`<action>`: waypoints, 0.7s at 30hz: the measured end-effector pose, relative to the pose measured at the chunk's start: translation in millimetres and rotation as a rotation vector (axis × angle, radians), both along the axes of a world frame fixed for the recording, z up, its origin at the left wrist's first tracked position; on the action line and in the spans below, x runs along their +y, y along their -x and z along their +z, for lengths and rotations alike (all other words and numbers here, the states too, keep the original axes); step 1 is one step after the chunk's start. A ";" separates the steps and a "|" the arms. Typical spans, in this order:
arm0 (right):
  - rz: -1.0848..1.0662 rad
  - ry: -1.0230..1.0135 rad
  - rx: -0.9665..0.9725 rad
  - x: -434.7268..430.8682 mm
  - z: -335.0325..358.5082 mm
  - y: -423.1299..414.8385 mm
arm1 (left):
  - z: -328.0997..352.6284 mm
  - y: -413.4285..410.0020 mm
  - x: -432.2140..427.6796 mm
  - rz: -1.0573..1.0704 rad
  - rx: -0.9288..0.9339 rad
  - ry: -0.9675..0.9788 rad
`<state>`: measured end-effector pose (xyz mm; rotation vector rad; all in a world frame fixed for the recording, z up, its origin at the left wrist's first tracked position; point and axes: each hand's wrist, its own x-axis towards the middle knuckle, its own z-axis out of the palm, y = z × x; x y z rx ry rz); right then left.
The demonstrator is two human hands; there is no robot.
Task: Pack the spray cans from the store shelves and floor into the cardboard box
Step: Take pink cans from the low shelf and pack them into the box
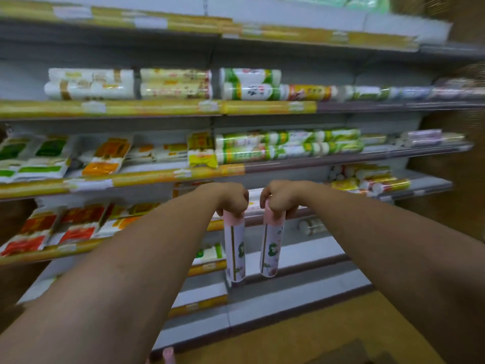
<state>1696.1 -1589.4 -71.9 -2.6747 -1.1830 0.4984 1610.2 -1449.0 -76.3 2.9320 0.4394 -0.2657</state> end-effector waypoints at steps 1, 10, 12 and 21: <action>-0.022 -0.014 -0.007 -18.3 6.6 -6.3 | 6.4 -9.2 -15.7 -0.017 -0.008 -0.007; -0.257 -0.117 -0.104 -173.1 39.8 -54.4 | 44.2 -93.3 -158.0 -0.253 -0.153 -0.046; -0.314 -0.133 -0.145 -202.5 46.2 -64.1 | 52.3 -111.1 -187.6 -0.315 -0.181 -0.044; -0.567 -0.146 -0.201 -306.6 56.1 -120.7 | 57.2 -205.6 -300.9 -0.610 -0.230 0.019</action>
